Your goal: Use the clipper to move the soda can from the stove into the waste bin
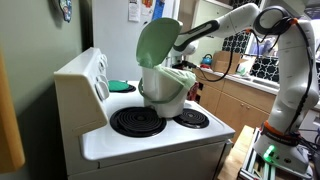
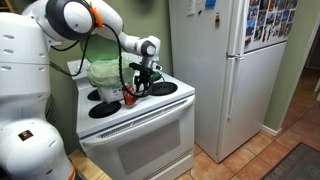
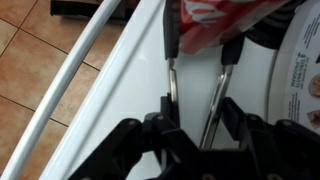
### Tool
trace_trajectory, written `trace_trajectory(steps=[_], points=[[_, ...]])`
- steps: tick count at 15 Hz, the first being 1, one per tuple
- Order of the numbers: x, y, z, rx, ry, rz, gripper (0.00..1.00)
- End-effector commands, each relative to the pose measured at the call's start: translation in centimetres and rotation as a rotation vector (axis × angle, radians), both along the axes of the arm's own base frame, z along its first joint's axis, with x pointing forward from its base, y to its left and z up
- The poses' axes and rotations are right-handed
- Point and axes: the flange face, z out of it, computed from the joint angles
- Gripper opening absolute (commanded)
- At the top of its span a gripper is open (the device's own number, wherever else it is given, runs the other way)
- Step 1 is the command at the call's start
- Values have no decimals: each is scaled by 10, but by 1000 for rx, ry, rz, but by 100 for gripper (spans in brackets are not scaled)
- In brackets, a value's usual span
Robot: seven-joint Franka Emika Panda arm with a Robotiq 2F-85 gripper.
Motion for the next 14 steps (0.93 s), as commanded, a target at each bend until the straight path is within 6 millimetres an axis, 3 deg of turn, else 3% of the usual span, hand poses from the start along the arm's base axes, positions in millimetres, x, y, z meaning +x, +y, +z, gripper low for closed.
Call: trace_trajectory(steps=[1, 3, 4, 13, 14], points=[[0, -3, 8, 1, -9, -1, 54], [0, -2, 8, 0, -9, 0, 54], [0, -1, 5, 0, -5, 3, 29], [4, -30, 40, 201, -34, -336, 29], [9, -23, 32, 183, -14, -246, 54]])
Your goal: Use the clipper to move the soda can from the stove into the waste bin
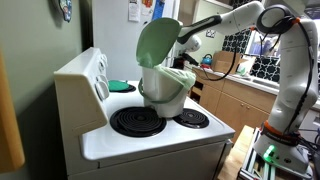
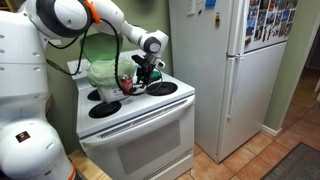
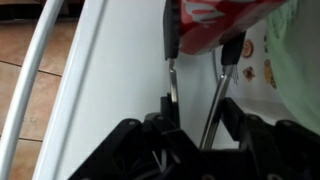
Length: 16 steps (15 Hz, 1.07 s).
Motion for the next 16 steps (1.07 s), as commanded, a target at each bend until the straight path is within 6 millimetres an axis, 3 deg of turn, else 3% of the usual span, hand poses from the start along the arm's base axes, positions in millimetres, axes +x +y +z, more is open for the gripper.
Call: trace_trajectory(steps=[1, 2, 3, 10, 13, 16], points=[[2, -4, 4, 4, -8, -28, 54], [2, -6, 6, 6, -11, -43, 54], [2, -6, 8, 6, -12, -50, 29], [-40, -22, 56, 44, 116, -62, 29], [-57, -41, 77, 67, 184, -75, 29], [-60, -65, 99, 97, 226, -167, 29]])
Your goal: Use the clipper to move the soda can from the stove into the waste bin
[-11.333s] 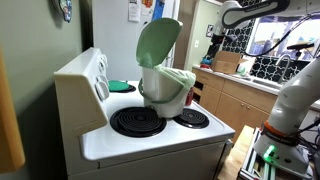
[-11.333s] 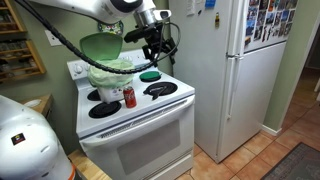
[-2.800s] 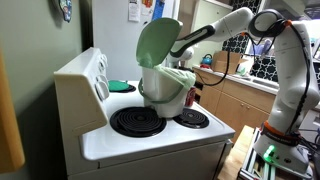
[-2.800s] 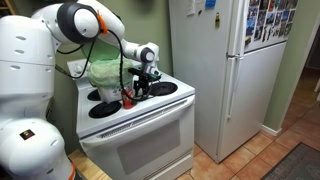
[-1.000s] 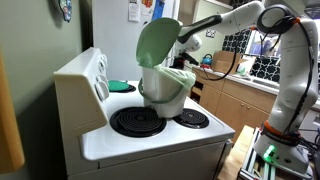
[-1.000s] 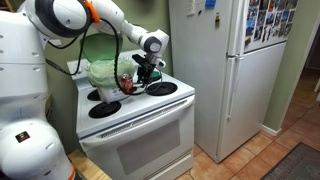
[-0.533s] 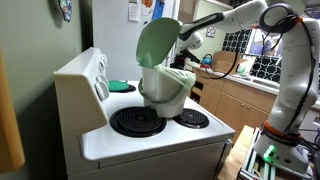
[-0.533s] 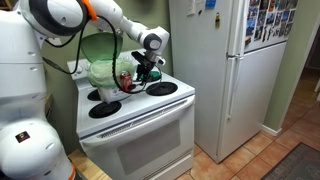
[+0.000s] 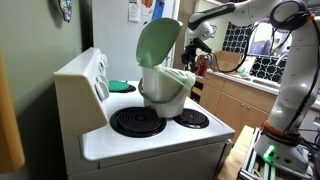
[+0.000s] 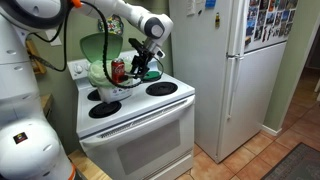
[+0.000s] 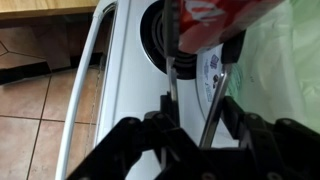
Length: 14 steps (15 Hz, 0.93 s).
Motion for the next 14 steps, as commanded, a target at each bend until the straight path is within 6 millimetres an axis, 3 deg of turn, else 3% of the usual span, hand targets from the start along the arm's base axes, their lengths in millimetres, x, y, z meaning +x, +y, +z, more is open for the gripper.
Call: trace_trajectory(steps=[1, 5, 9, 10, 11, 14], points=[[-8, -26, 27, 34, 58, -116, 29], [12, -52, 49, 3, 78, -289, 29], [43, -40, 57, -45, 110, -400, 29], [25, -48, 57, -41, 85, -360, 29], [29, -46, 57, -45, 86, -361, 54], [30, -46, 55, -45, 88, -360, 54]])
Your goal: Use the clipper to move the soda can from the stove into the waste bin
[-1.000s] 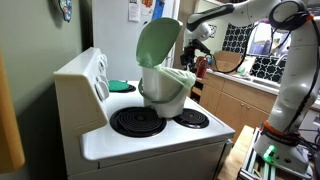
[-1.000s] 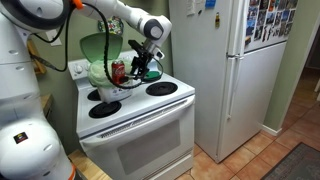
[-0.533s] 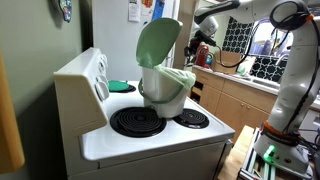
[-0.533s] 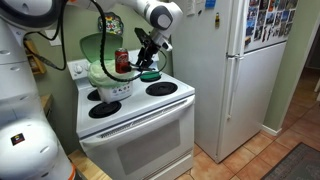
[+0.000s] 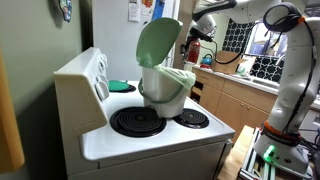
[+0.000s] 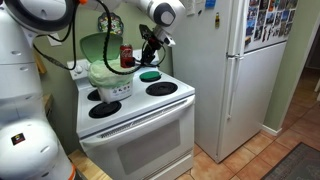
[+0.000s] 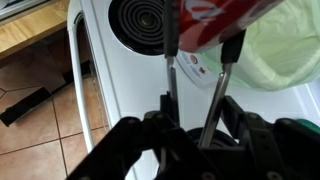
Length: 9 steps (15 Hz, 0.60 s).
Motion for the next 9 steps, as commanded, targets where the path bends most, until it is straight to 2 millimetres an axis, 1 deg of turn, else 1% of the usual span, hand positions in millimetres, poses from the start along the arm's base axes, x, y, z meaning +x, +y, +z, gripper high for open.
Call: trace_trajectory(steps=[1, 2, 4, 6, 9], points=[[0, -1, 1, 0, 1, 0, 54], [0, -1, 1, 0, 0, 0, 29], [3, 10, 11, 23, -10, 2, 29], [7, 31, 18, 25, 3, 23, 29], [16, 57, 21, -13, 9, 24, 29]])
